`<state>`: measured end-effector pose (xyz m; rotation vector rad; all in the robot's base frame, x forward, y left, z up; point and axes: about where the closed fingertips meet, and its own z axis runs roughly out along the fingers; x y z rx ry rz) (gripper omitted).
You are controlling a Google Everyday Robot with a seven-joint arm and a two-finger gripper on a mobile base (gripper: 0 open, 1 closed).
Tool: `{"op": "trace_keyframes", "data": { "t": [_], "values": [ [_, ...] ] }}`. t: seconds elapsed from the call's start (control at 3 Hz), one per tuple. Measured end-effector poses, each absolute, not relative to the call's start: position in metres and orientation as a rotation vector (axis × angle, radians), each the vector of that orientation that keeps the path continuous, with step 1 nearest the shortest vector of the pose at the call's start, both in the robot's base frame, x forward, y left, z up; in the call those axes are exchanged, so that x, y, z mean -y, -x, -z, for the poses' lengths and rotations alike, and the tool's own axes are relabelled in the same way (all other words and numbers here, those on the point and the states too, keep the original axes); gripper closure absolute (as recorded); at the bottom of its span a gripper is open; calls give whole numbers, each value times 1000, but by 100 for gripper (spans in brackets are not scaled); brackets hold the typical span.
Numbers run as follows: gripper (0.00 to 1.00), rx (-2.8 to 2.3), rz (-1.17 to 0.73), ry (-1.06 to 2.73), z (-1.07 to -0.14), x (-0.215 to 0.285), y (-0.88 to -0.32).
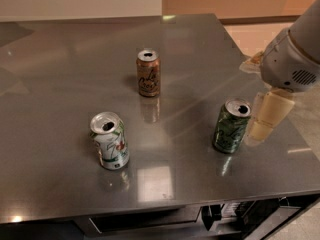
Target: Move green can near orange can
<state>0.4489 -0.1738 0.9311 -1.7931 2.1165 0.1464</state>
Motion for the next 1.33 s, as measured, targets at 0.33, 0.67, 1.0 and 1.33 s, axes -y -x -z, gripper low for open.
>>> {"op": "trace_keyframes", "data": {
  "t": [0.33,0.67,1.0,1.33],
  "values": [
    [0,-2093,-199,1813,-917,165,-450],
    [0,-2081,-225,1828,-908,161,-449],
    [17,-2072,-237,1849,-902,160,-447],
    [42,-2067,-250,1867,-900,158,-446]
  ]
}}
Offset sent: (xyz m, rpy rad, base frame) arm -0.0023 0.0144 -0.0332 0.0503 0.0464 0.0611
